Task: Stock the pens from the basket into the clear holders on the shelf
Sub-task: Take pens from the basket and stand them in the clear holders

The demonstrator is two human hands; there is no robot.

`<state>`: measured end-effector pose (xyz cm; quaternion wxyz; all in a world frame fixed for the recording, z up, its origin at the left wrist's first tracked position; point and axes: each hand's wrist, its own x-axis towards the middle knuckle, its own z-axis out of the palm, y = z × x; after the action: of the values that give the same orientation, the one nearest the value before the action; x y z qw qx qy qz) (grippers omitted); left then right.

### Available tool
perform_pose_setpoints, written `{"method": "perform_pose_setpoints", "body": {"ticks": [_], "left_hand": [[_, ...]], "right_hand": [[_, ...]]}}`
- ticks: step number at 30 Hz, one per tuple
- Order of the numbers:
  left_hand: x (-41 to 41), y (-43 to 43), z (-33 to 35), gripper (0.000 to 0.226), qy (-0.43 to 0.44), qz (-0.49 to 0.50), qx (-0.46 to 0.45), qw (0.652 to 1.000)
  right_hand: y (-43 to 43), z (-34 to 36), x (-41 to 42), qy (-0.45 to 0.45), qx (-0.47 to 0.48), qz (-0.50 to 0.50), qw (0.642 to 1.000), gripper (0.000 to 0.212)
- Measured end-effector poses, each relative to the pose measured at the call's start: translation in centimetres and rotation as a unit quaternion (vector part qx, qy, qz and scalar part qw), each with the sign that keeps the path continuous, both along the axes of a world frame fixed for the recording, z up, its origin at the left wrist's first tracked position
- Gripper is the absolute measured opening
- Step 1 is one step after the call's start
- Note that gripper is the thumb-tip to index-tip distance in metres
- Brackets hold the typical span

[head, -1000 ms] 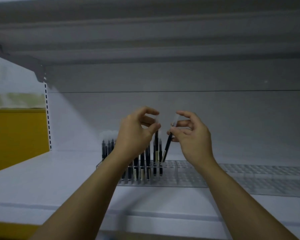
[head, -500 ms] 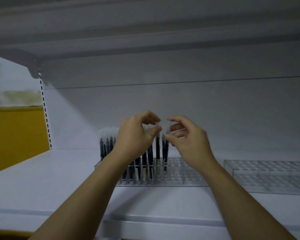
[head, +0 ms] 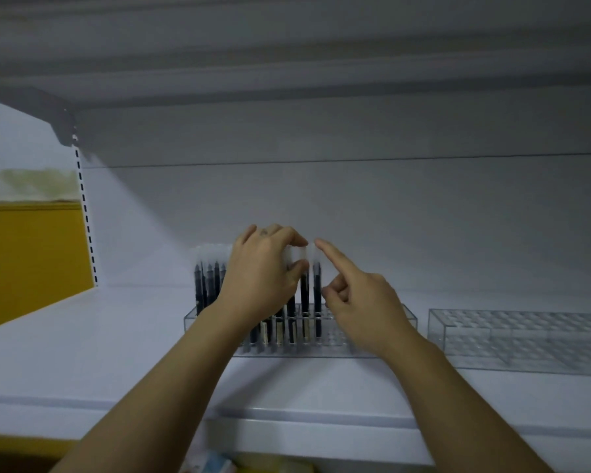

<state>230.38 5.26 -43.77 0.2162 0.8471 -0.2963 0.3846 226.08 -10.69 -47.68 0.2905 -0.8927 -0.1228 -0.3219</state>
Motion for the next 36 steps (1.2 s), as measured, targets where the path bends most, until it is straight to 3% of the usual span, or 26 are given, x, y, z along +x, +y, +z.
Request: {"method": "perform_pose_setpoints", "body": {"ticks": [8, 15, 21, 28, 32, 36], "left_hand": [[-3.1, 0.8, 0.8, 0.043, 0.009, 0.003, 0.037, 0.999], [-7.8, 1.2, -1.1, 0.040, 0.018, -0.020, 0.035, 0.999], [-13.0, 1.7, -6.1, 0.034, 0.051, -0.105, -0.031, 0.993], [-16.5, 2.2, -14.3, 0.030, 0.071, -0.101, -0.019, 0.992], [-17.4, 2.0, -19.0, 0.032, 0.126, -0.097, 0.006, 0.987], [-17.6, 1.3, -24.1, 0.036, 0.215, -0.092, 0.036, 0.972]], "right_hand": [[0.3, -0.7, -2.3, 0.030, 0.081, 0.004, 0.996, 0.083], [0.4, -0.6, -7.5, 0.000, -0.003, -0.040, 0.999, 0.062], [1.0, -2.0, -13.6, -0.052, -0.042, -0.060, 0.996, 0.049], [1.0, -10.0, -18.5, -0.082, 0.014, -0.039, 0.996, 0.030], [0.4, -15.6, -19.0, -0.029, 0.007, -0.061, 0.998, 0.028], [-0.1, -22.0, -19.1, 0.099, 0.011, -0.084, 0.992, 0.031]]}}
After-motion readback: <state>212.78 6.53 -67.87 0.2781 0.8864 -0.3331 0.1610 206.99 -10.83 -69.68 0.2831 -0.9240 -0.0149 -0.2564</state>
